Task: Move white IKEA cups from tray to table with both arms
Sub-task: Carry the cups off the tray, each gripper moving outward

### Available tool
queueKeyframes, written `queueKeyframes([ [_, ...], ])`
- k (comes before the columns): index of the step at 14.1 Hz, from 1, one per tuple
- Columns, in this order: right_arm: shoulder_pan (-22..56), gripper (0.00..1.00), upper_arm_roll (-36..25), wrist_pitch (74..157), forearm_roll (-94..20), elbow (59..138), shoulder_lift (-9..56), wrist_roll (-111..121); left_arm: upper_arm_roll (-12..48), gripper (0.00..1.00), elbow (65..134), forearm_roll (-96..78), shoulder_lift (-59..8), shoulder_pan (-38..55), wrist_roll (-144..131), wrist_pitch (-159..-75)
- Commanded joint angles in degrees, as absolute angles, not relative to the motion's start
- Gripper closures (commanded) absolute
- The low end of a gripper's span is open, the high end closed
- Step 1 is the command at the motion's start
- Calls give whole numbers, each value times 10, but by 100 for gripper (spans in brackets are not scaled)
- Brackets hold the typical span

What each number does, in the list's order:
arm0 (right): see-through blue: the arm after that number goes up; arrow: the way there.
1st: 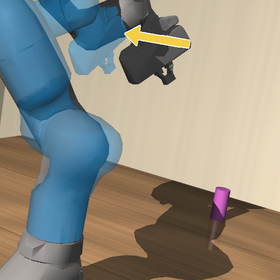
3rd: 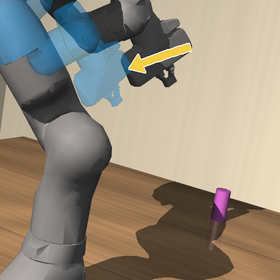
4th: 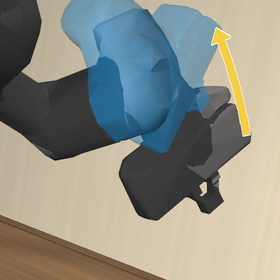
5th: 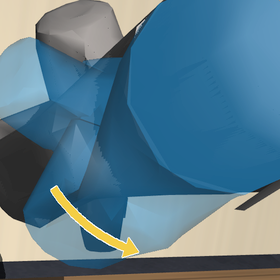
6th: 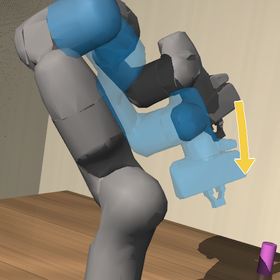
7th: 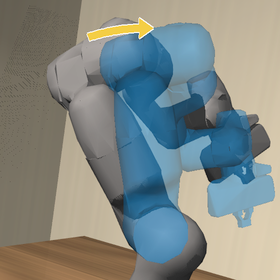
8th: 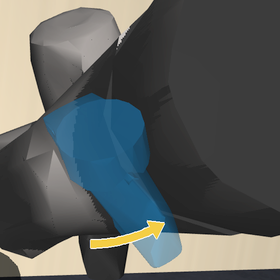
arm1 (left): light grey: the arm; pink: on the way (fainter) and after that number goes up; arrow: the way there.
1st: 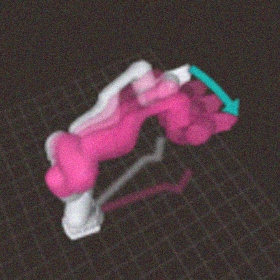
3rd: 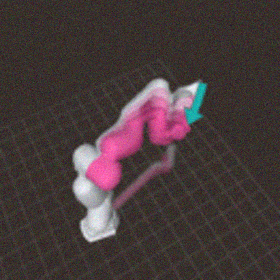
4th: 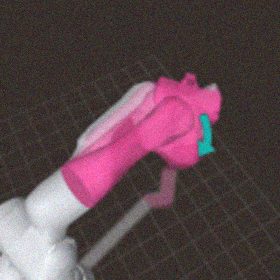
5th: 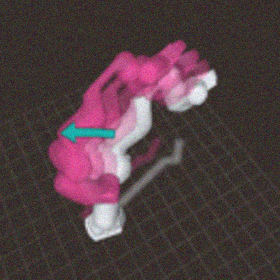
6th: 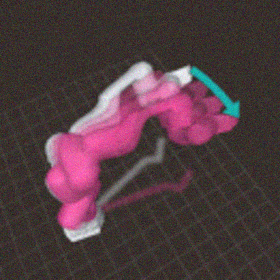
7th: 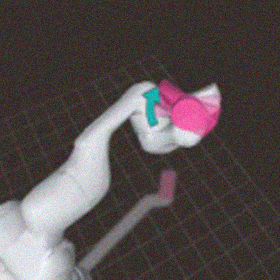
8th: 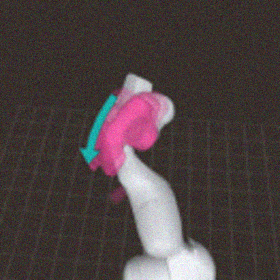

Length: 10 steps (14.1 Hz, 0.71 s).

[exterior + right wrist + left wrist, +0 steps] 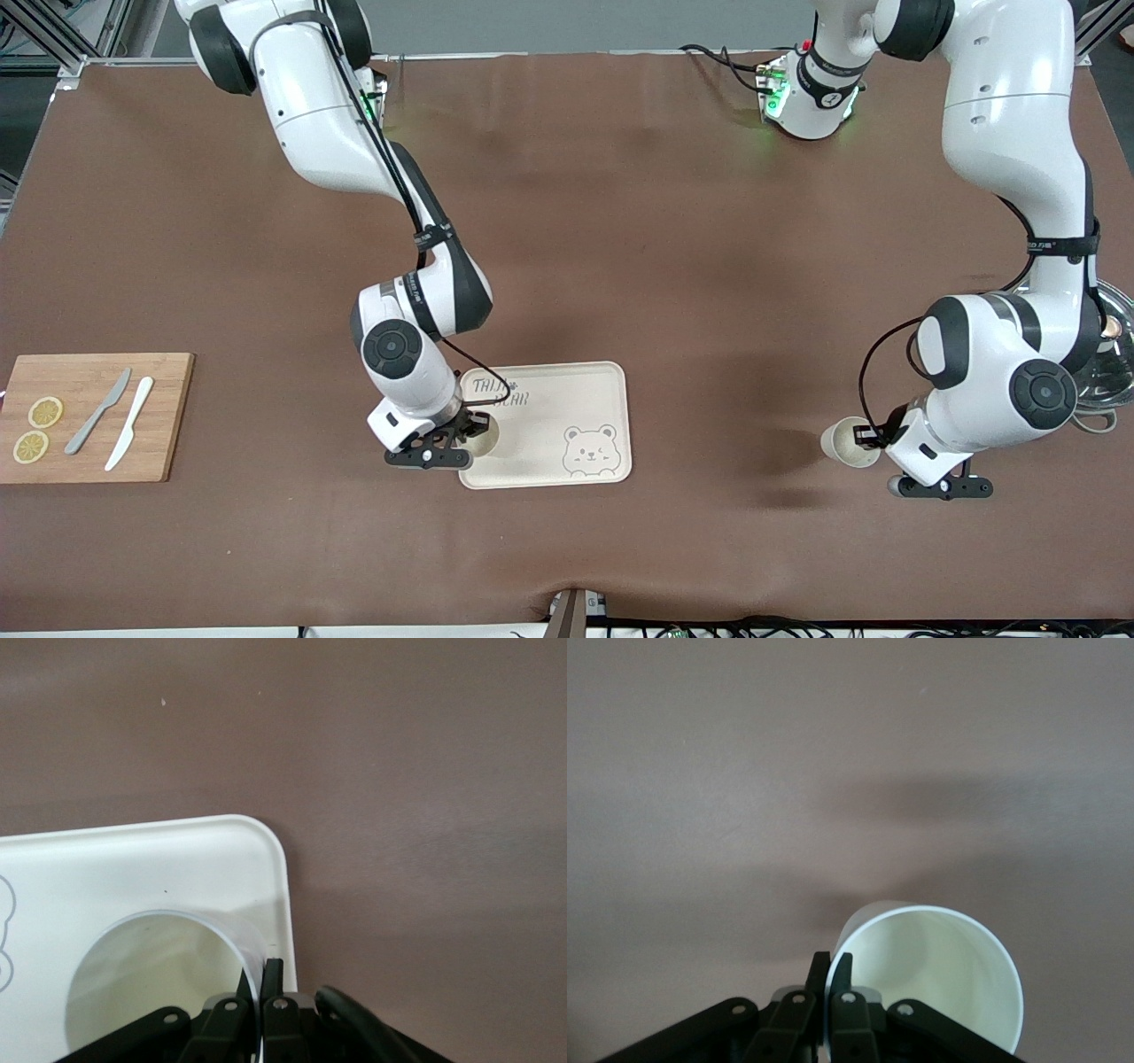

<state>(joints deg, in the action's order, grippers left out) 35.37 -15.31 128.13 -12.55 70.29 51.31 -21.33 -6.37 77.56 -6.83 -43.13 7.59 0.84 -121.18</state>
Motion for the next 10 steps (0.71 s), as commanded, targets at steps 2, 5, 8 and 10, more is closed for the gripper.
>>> queueKeyframes([
  [2, 327, 100, -154, 1231, -137, 709, 470, -144, -62, 100, 774, -71, -456, 68, 19, -1228],
  [5, 280, 100, -151, 1188, -138, 709, 447, -49, -62, 100, 774, -75, -472, 69, 15, -1254],
  [8, 236, 100, -151, 1153, -142, 711, 431, 36, -62, 100, 773, -74, -472, 71, 9, -1254],
  [10, 212, 100, -151, 1141, -153, 713, 424, 84, -62, 70, 774, -73, -472, 70, 16, -1254],
])
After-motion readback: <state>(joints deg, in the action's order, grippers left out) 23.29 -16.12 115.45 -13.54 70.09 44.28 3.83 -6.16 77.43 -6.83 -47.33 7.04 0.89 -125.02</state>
